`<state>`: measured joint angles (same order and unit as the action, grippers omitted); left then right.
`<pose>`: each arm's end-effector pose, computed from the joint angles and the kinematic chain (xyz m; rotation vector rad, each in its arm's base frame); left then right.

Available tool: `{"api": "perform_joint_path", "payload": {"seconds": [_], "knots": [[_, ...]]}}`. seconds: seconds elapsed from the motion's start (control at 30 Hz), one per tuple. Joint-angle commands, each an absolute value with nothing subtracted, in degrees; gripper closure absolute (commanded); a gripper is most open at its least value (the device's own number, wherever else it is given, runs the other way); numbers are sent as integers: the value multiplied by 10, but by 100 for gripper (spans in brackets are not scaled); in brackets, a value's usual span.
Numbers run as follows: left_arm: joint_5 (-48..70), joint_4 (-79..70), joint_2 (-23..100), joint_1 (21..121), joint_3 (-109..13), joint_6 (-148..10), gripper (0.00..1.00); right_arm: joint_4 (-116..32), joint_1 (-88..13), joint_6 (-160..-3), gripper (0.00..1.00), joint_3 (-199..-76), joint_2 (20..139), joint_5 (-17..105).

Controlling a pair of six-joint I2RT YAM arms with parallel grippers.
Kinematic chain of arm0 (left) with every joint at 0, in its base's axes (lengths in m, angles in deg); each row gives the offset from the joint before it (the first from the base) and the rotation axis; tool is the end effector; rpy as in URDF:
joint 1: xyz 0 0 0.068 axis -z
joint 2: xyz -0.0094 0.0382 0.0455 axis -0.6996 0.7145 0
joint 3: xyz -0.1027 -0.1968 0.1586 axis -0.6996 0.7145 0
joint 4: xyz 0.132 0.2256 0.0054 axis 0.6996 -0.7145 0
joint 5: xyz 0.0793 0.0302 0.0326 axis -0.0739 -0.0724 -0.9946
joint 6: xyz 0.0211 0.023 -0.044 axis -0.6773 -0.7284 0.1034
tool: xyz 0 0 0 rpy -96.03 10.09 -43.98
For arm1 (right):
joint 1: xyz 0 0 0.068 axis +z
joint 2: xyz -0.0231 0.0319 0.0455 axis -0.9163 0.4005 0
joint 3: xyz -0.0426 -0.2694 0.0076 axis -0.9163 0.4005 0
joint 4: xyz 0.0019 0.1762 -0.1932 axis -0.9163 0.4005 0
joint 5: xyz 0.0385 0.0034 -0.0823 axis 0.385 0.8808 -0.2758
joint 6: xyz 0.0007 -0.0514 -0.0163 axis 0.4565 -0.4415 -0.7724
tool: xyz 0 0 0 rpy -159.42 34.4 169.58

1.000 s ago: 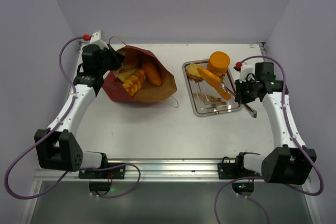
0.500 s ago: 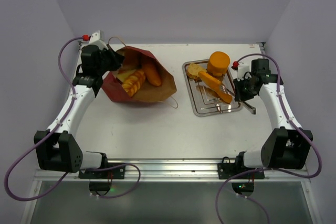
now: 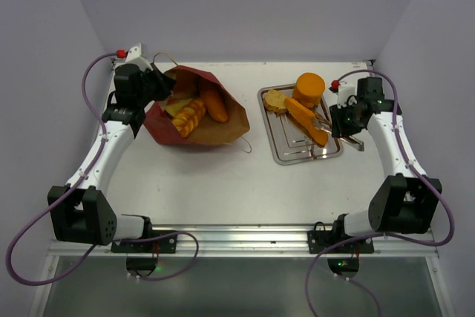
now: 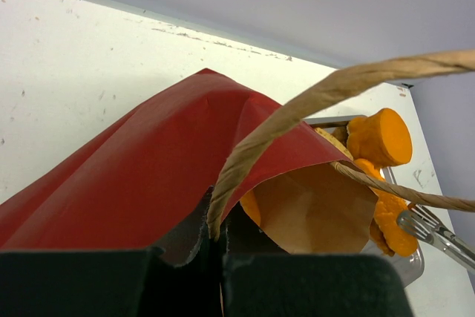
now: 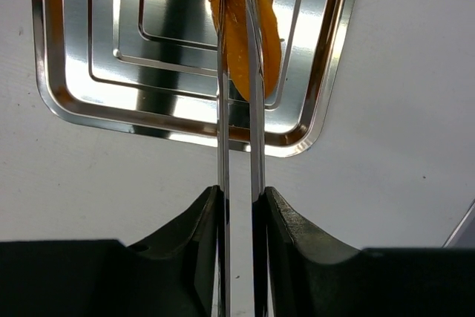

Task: Take the fake bread out of the paper bag

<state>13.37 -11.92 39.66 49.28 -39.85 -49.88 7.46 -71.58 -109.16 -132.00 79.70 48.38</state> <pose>0.3130 -0.0333 0.3434 -0.2923 1.8949 -0.5928 0.2843 -0.0185 0.2894 -0.4182 2.5717 0.1145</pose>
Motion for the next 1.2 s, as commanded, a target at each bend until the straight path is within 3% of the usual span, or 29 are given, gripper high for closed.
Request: {"api": "perform_joint_path", "payload": {"seconds": [0.0, 0.97, 1.17], "knots": [[145, -86, 374, 485, -410, -515, 100, 55, -720, -1094, 68, -1348, 785, 482], [147, -91, 379, 485, -424, -517, 100, 47, -725, -1090, 61, -1382, 784, 494], [151, -97, 378, 485, -433, -518, 100, 67, -725, -1125, 62, -1380, 762, 585]]}}
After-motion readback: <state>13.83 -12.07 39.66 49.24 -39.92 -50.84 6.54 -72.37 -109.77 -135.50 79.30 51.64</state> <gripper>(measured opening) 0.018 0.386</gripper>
